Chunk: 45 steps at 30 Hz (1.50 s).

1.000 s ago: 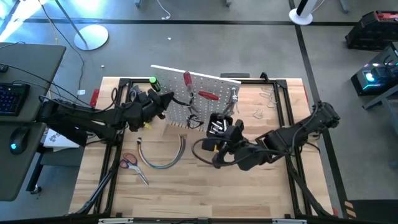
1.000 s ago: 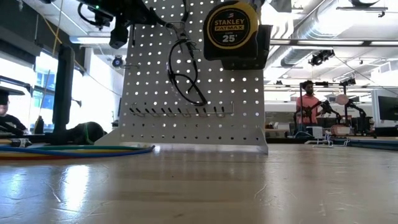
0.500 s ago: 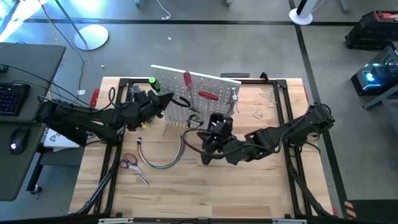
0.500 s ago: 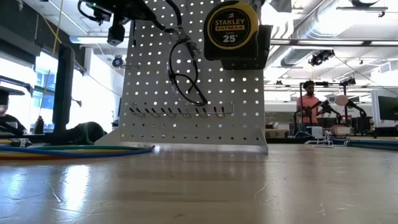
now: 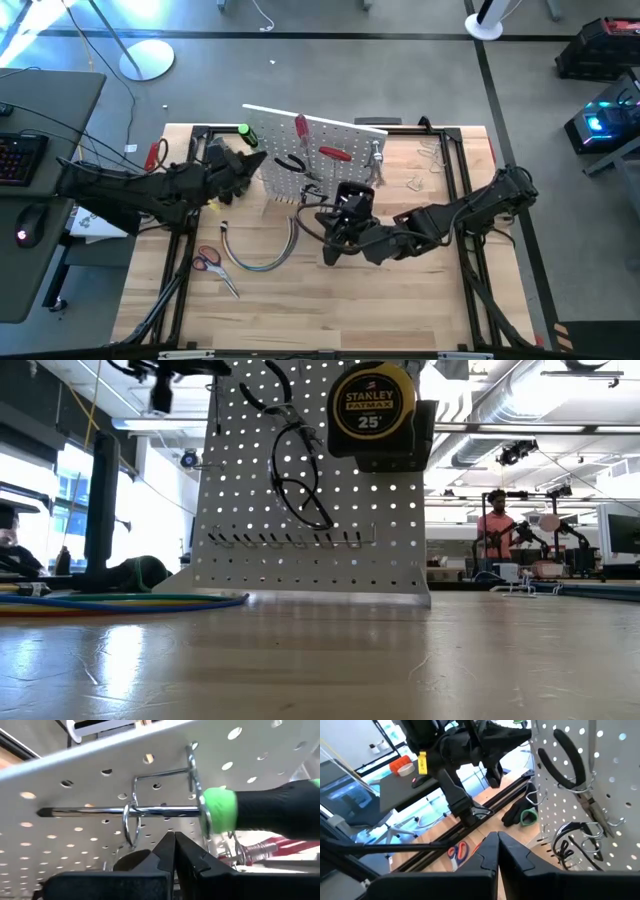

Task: Hang tools onto peg board
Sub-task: Remove the plier from the peg board

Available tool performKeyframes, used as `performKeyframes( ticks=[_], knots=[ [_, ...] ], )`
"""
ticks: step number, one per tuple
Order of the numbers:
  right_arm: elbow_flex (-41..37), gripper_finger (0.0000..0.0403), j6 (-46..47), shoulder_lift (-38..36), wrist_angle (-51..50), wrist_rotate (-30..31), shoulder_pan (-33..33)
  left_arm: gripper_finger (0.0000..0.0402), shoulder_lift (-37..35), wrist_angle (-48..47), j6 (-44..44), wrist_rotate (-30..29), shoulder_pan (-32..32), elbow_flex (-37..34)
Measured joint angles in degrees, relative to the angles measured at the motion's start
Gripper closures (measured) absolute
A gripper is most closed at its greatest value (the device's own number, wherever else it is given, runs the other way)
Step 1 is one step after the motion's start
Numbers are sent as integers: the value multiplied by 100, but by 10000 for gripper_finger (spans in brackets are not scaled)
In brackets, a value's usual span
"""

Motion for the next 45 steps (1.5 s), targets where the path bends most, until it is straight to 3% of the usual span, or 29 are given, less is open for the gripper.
performKeyframes(
  ticks=[5,8,12,16,24,30,35,39,45],
  knots=[
    [0,403,-93,0,-1,-9,16,401,-417,-482,389,15,-252,0],
    [0,403,-101,0,-6,-22,37,401,-476,-578,647,323,-359,0],
    [0,403,-207,0,-6,-55,45,401,-30,-413,494,876,-435,4],
    [0,403,-203,-2,-8,-224,38,393,401,-531,467,881,-443,-7],
    [0,402,-197,-2,-68,48,260,325,79,-241,710,538,-500,9],
    [0,402,-342,-2,-146,30,222,246,713,-218,154,305,-463,-2],
    [0,402,-333,-2,-148,-168,181,191,696,-92,408,235,-390,-2],
    [0,402,-342,-2,-155,-90,183,178,498,23,1039,-21,-369,4],
    [0,402,-345,-2,-165,-119,86,183,965,8,934,490,-183,2]
  ],
)
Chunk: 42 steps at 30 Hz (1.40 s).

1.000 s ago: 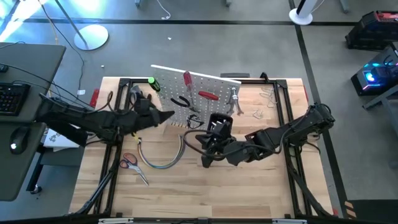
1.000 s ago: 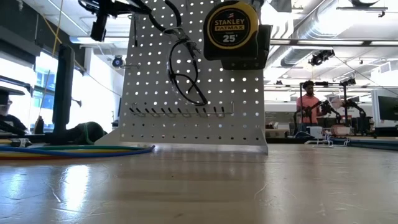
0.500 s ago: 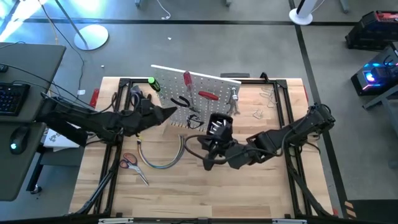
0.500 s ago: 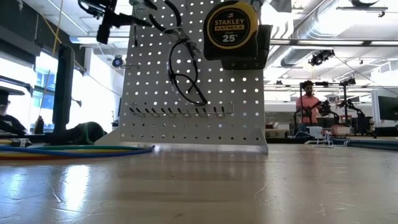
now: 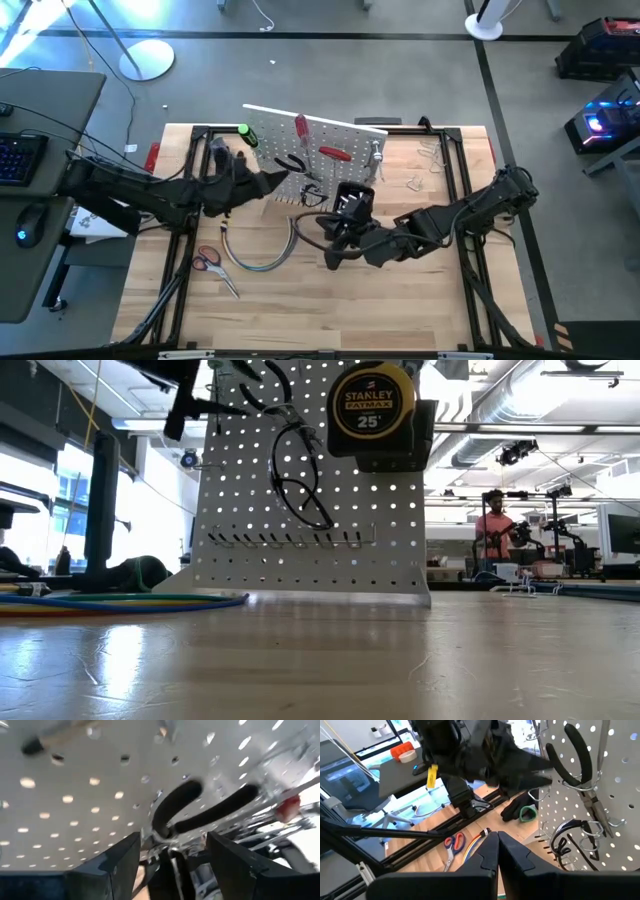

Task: Hang tools onto peg board
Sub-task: Remove the plier from the peg board

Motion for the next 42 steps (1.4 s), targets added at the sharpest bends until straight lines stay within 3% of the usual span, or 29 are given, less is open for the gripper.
performKeyframes(
  ticks=[7,12,17,23,28,37,42],
  knots=[
    [0,402,23,0,8,-34,-11,200,246,455,394,-826,10,-2],
    [0,402,40,0,8,-34,-11,233,333,844,936,-868,7,-2],
    [0,402,40,0,17,-34,-11,293,665,834,759,-682,7,-2],
    [0,402,42,0,24,-48,-9,392,910,1122,482,-799,9,-7],
    [0,402,47,0,15,-61,35,400,753,1619,742,-830,11,4],
    [0,402,7,0,6,-72,37,395,724,1497,832,-780,11,-2],
    [0,402,3,0,6,-74,42,360,724,1488,980,-780,11,-2]
  ],
)
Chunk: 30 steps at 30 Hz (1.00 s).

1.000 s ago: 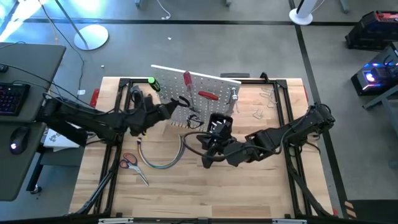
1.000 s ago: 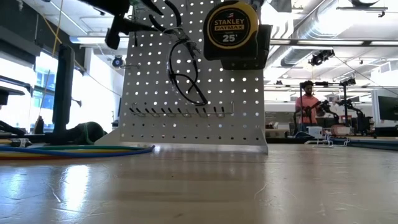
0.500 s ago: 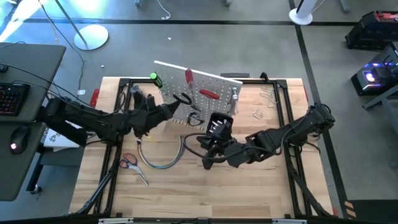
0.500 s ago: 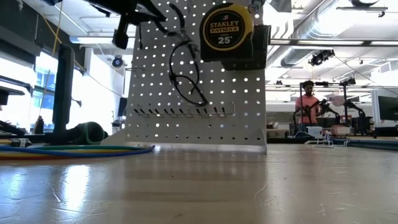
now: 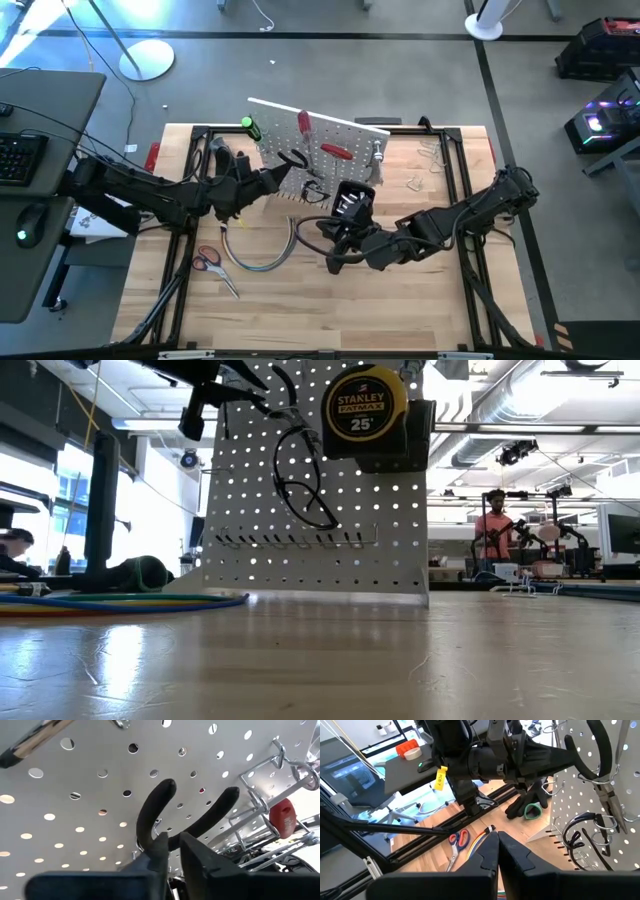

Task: Hang tools onto peg board
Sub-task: Remove the plier from the peg board

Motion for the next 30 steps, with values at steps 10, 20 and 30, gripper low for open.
performKeyframes(
  ticks=[10,20,30],
  knots=[
    [0,402,23,0,0,-4,37,221,-4,-134,96,90,104,0],
    [0,402,37,0,-11,-9,39,188,-160,423,319,654,162,-4],
    [0,402,0,0,-26,-9,39,188,-237,77,-127,1259,235,-2]
  ],
)
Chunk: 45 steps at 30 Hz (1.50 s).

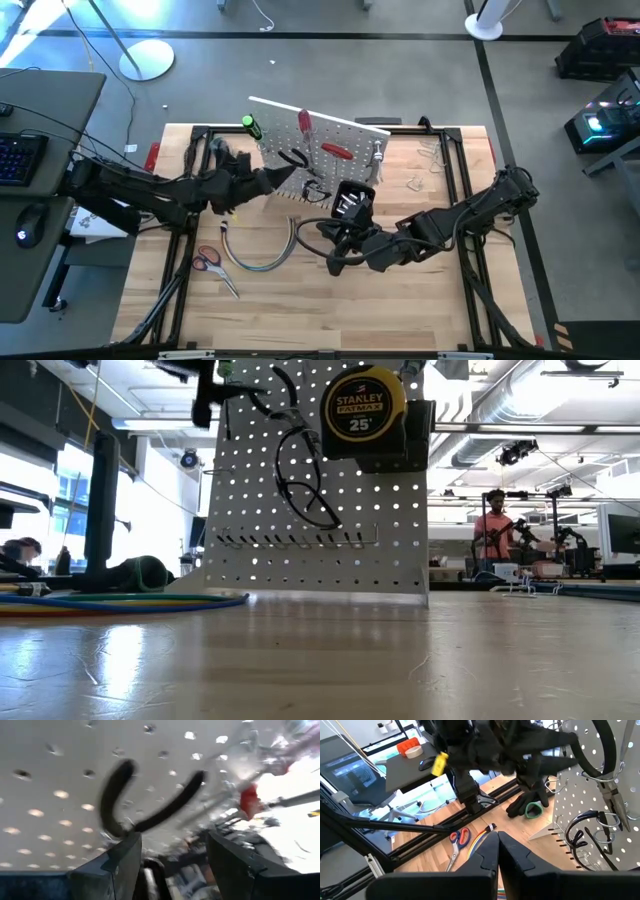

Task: Hang tools onto peg board
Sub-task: Remove the plier from the peg board

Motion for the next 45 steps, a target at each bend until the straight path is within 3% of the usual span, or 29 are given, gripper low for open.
performKeyframes(
  ticks=[3,5,7,9,15,22,31,34,43,45],
  knots=[
    [0,402,6,0,-4,0,0,188,-217,73,258,99,-81,0],
    [0,402,-1,0,-15,0,0,188,-462,-576,414,41,-126,9],
    [0,402,-2,0,-32,0,0,188,-649,-1499,-121,-287,-191,0],
    [0,402,-4,0,-48,1,0,188,-757,-1839,-473,-468,-219,-66],
    [0,402,-7,0,-114,1,-56,188,-512,-920,27,-638,98,-116],
    [0,402,-7,0,-131,2,-94,188,109,-650,-224,-58,445,-120],
    [0,402,18,0,-131,0,-94,193,99,-73,265,-414,602,-118],
    [0,402,7,0,-131,2,-94,223,133,-191,80,-312,601,-118],
    [0,402,0,0,-131,9,-94,371,142,-286,92,-330,549,-120],
    [0,402,11,-1,-131,11,-94,375,138,-277,76,-348,552,-120]
  ],
)
